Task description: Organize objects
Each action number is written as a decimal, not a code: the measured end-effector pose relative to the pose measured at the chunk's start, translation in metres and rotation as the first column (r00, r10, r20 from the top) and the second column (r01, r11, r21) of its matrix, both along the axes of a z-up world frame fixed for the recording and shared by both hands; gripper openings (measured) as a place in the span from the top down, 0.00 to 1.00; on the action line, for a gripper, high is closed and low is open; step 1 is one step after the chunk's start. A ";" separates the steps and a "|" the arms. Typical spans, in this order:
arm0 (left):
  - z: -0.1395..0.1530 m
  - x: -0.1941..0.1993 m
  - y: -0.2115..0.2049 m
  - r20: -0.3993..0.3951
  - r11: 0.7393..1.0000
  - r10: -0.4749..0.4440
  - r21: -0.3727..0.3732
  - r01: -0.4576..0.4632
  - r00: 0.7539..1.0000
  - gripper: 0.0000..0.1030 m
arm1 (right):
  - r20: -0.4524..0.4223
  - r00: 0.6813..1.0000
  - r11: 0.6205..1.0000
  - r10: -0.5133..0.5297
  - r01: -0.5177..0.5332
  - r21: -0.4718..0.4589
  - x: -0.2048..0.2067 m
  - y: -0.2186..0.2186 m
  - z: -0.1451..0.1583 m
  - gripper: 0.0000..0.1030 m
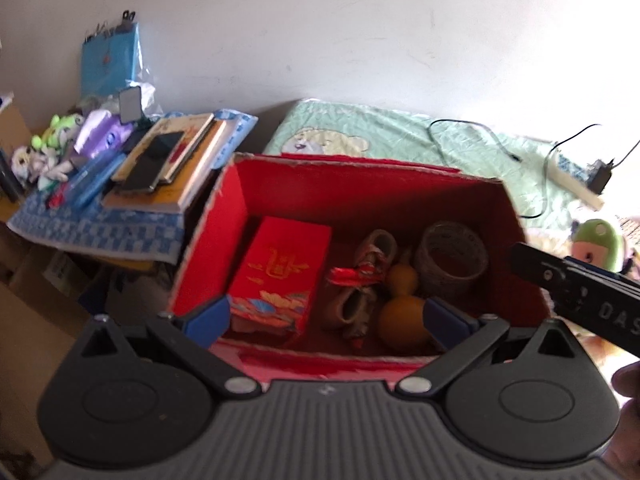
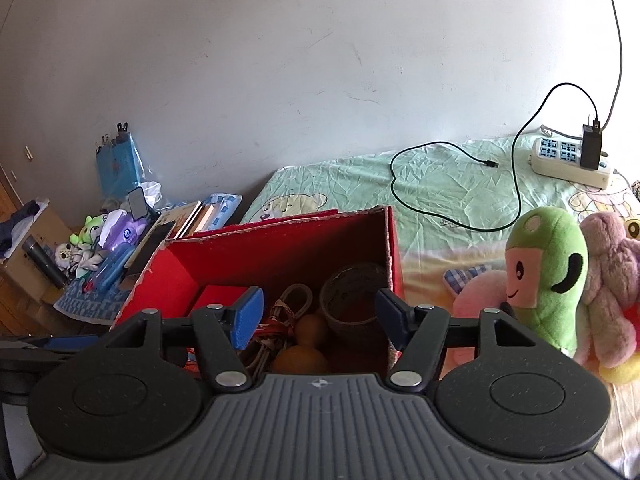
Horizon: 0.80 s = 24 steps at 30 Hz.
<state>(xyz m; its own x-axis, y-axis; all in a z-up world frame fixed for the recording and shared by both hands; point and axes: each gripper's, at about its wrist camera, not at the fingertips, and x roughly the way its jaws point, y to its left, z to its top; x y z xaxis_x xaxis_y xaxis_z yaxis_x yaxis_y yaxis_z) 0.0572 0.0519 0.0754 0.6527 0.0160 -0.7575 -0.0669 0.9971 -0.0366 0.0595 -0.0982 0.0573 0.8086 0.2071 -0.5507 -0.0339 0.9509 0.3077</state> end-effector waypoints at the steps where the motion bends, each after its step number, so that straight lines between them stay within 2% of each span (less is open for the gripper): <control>1: 0.000 -0.004 -0.001 0.006 1.000 -0.003 -0.012 0.003 1.000 0.01 | 0.007 1.000 1.000 0.004 -0.004 0.003 -0.002 -0.002 0.000 0.33; 9: 0.000 -0.038 -0.025 0.060 0.999 -0.047 -0.008 0.047 0.997 0.00 | 0.035 0.997 0.998 0.063 -0.064 0.006 -0.020 -0.011 -0.003 0.27; 14: -0.004 -0.055 -0.030 0.063 1.000 -0.021 0.008 0.020 0.998 0.00 | -0.008 0.996 0.994 0.091 -0.090 0.054 -0.028 -0.018 -0.009 0.27; 19: -0.009 -0.063 -0.025 0.021 0.998 0.015 0.057 -0.016 1.000 0.00 | -0.088 0.991 0.994 0.097 -0.091 0.064 -0.038 -0.017 -0.015 0.30; 21: -0.010 -0.064 -0.021 -0.012 0.998 0.007 0.056 -0.007 1.000 0.00 | -0.114 0.987 0.992 0.109 -0.101 0.072 -0.041 -0.016 -0.014 0.31; 24: -0.013 -0.057 -0.012 -0.086 0.999 -0.003 0.041 0.006 0.996 0.00 | -0.137 0.988 0.996 0.073 -0.064 0.064 -0.045 -0.015 -0.012 0.33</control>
<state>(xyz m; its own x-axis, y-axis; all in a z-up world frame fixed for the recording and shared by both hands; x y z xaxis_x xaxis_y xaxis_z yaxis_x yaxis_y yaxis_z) 0.0007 0.0402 0.0627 0.5850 0.0460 -0.8097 -0.0637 0.9979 0.0107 0.0146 -0.1136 0.0448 0.7079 0.2949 -0.6418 -0.0513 0.9277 0.3698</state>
